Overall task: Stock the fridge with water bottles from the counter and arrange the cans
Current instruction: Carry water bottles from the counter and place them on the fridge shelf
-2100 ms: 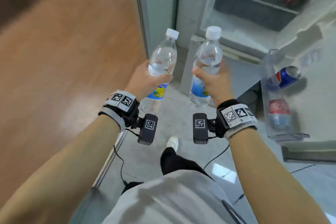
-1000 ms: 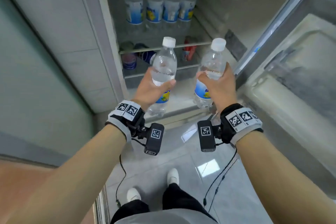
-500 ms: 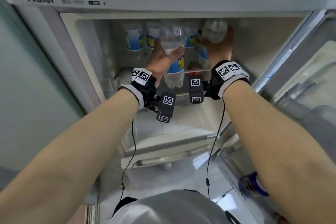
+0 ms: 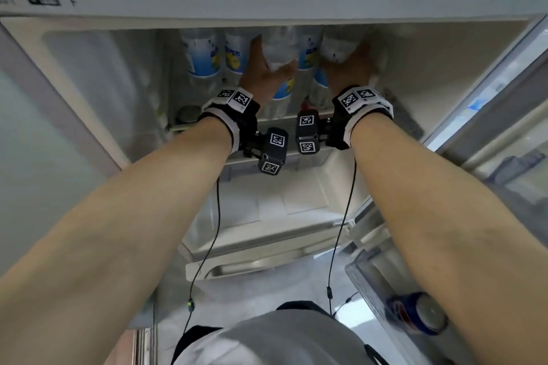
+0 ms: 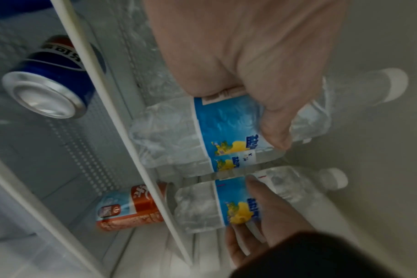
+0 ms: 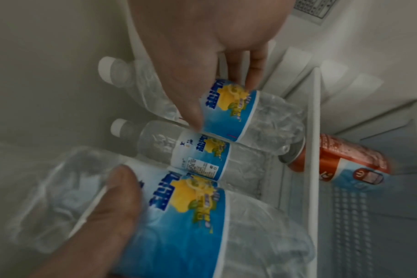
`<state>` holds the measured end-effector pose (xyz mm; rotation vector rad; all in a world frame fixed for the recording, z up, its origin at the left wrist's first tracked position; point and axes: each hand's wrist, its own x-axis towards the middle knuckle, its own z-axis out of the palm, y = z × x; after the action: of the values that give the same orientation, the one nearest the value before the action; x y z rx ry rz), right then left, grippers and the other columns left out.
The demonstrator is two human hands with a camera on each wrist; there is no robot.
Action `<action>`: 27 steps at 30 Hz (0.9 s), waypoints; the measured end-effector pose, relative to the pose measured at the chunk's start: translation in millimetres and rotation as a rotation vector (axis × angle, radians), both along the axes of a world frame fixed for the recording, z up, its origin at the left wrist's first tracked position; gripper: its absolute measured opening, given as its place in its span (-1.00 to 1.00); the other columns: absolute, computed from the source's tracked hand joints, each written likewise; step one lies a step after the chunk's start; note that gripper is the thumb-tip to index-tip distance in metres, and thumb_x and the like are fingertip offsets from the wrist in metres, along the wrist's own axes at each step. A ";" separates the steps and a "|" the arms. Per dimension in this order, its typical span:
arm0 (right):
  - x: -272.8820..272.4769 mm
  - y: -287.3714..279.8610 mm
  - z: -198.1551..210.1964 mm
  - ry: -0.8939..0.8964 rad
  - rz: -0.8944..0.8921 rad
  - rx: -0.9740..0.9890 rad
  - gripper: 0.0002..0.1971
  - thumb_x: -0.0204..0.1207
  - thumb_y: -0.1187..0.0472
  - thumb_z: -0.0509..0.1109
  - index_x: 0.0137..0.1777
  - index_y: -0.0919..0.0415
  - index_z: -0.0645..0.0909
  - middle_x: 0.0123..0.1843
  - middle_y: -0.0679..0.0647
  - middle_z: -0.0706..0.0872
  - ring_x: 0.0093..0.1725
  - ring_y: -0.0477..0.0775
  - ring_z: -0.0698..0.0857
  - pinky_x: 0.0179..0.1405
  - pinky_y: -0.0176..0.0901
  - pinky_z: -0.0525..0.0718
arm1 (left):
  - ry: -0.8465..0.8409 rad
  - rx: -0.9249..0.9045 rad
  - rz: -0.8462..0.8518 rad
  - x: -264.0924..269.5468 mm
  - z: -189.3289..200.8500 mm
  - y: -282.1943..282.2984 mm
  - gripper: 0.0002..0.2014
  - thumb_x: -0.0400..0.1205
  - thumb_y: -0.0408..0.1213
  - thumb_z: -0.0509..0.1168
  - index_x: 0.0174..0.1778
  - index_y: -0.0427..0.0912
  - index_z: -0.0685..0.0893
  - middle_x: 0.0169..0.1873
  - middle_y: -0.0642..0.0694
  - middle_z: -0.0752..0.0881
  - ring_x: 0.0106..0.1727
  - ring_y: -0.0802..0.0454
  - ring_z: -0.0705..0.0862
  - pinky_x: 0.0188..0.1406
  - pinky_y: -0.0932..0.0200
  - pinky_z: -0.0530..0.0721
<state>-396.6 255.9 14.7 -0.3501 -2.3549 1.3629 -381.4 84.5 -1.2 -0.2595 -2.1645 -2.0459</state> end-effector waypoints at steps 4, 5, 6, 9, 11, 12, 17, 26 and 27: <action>-4.5 5.8 -8.3 -0.048 -0.003 0.022 -0.25 0.43 0.21 0.59 0.55 0.25 0.30 0.44 0.14 0.58 0.43 0.14 0.59 0.14 -0.32 0.45 | -0.002 -0.030 -0.020 -8.1 -7.0 -2.4 -0.29 0.55 -0.23 0.49 0.52 -0.37 0.29 0.29 -0.11 0.60 0.23 0.15 0.66 0.29 0.24 0.65; -7.2 8.0 -11.3 -0.066 -0.011 0.054 -0.26 0.46 0.23 0.57 0.57 0.24 0.29 0.47 0.14 0.56 0.45 0.13 0.57 0.14 -0.34 0.41 | 0.010 -0.039 -0.030 -12.9 -8.9 -3.1 -0.34 0.57 -0.31 0.47 0.51 -0.38 0.29 0.26 -0.10 0.60 0.20 0.18 0.65 0.29 0.25 0.65; -9.2 8.9 -12.9 -0.080 -0.018 0.084 -0.27 0.47 0.23 0.55 0.58 0.23 0.29 0.48 0.13 0.55 0.46 0.12 0.55 0.15 -0.35 0.38 | 0.011 -0.045 -0.038 -13.3 -7.6 -5.2 -0.33 0.56 -0.30 0.47 0.50 -0.37 0.29 0.26 -0.11 0.60 0.21 0.16 0.65 0.31 0.20 0.64; -22.8 6.0 -13.5 -0.051 -0.038 0.153 -0.30 0.39 0.08 0.56 0.51 0.12 0.40 0.36 0.08 0.62 0.36 0.14 0.63 0.41 -0.11 0.55 | 0.024 -0.039 -0.041 -17.4 -9.0 -8.6 -0.14 0.40 -0.02 0.50 0.53 -0.28 0.26 0.35 -0.15 0.60 0.35 0.02 0.63 0.39 0.09 0.62; -38.5 4.1 -17.4 -0.038 -0.031 0.230 -0.28 0.36 -0.08 0.49 0.51 0.08 0.41 0.38 0.07 0.62 0.36 0.15 0.63 0.41 0.09 0.61 | 0.027 -0.029 -0.042 -22.0 -13.8 -11.8 -0.11 0.41 -0.01 0.50 0.56 -0.26 0.22 0.37 -0.13 0.59 0.38 0.01 0.61 0.40 0.11 0.59; -45.9 5.8 -20.1 -0.045 -0.022 0.275 -0.27 0.39 -0.15 0.42 0.55 0.06 0.39 0.43 0.07 0.60 0.40 0.16 0.61 0.42 0.06 0.59 | 0.025 -0.039 -0.042 -25.1 -16.6 -13.6 -0.15 0.47 -0.09 0.50 0.57 -0.28 0.21 0.34 -0.10 0.59 0.35 0.03 0.61 0.37 0.18 0.59; -65.8 10.9 -17.9 -0.023 -0.001 0.293 -0.42 0.51 -0.02 0.43 0.52 0.05 0.43 0.42 0.03 0.62 0.35 0.06 0.63 0.22 -0.24 0.44 | 0.068 -0.036 -0.028 -34.8 -24.9 -20.6 -0.30 0.50 -0.19 0.45 0.48 -0.25 0.26 0.30 -0.10 0.58 0.29 0.09 0.62 0.27 0.35 0.57; -73.9 7.8 -22.5 0.001 0.030 0.182 -0.43 0.36 0.06 0.55 0.36 0.08 0.49 0.33 0.04 0.68 0.31 0.09 0.67 0.32 -0.01 0.64 | 0.107 -0.131 -0.025 -35.8 -23.7 -12.6 -0.39 0.61 -0.34 0.44 0.49 -0.31 0.27 0.29 -0.12 0.57 0.30 0.05 0.58 0.14 0.53 0.54; -73.7 9.2 -23.9 0.004 0.033 0.159 -0.44 0.38 0.07 0.55 0.38 0.10 0.49 0.36 0.05 0.67 0.33 0.08 0.66 0.35 -0.02 0.63 | 0.107 -0.133 -0.018 -36.2 -24.0 -12.6 -0.38 0.61 -0.35 0.44 0.50 -0.31 0.27 0.28 -0.11 0.56 0.30 0.06 0.58 0.13 0.56 0.54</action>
<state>-470.3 265.0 -9.2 -0.2626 -2.4559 1.1797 -417.6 71.9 -25.3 -0.3956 -2.2431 -1.8539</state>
